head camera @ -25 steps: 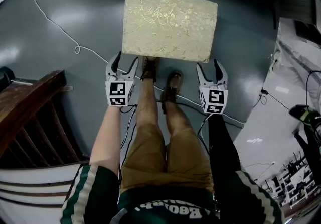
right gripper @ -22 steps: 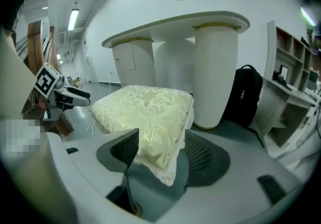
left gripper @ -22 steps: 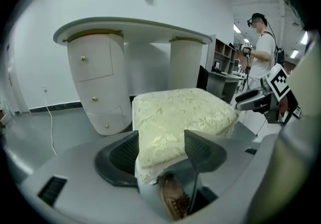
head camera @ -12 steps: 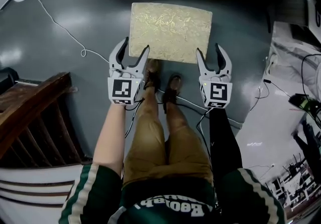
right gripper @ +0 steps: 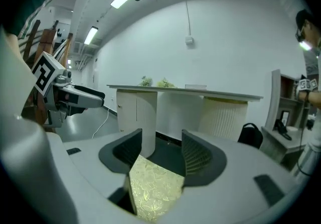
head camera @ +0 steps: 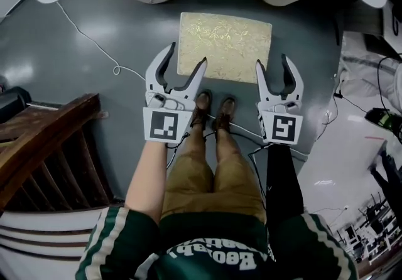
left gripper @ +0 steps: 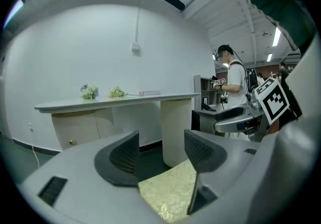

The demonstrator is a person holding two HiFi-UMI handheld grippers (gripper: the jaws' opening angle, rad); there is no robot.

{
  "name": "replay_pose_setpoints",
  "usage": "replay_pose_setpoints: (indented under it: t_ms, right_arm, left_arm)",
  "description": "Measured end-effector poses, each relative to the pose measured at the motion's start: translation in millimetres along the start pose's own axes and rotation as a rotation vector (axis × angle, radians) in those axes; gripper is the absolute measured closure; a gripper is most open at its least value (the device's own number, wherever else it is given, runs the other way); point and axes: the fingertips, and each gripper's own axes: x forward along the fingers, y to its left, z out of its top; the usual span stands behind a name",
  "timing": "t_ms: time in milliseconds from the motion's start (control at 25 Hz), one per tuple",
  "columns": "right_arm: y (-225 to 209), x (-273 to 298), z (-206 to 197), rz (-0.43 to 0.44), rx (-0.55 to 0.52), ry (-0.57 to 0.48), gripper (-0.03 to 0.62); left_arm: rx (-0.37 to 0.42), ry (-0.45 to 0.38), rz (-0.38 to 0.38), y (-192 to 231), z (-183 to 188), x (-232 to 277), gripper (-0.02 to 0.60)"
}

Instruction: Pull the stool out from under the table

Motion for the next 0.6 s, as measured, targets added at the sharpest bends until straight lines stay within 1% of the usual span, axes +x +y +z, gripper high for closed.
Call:
replay_pose_setpoints:
  t_ms: [120, 240, 360, 480, 520, 600]
  right_arm:
    - [5, 2, 34, -0.028, 0.009, -0.059, 0.342]
    - [10, -4, 66, -0.053, 0.034, -0.099, 0.360]
    - [15, -15, 89, -0.051, 0.008, -0.081, 0.368]
    - [17, -25, 115, -0.055, 0.000, -0.074, 0.373]
    - [17, -29, 124, -0.056, -0.005, -0.074, 0.376]
    - [18, -37, 145, -0.054, -0.017, -0.082, 0.385]
  left_arm:
    - [0.044, -0.007, -0.028, 2, 29, -5, 0.276]
    - [0.124, -0.003, -0.080, 0, 56, -10, 0.277]
    - [0.123, -0.030, -0.094, 5, 86, -14, 0.278]
    - [0.084, -0.030, -0.094, 8, 111, -18, 0.280]
    - [0.084, -0.030, -0.093, 8, 120, -19, 0.286]
    - [0.115, -0.062, -0.091, 8, 144, -21, 0.329]
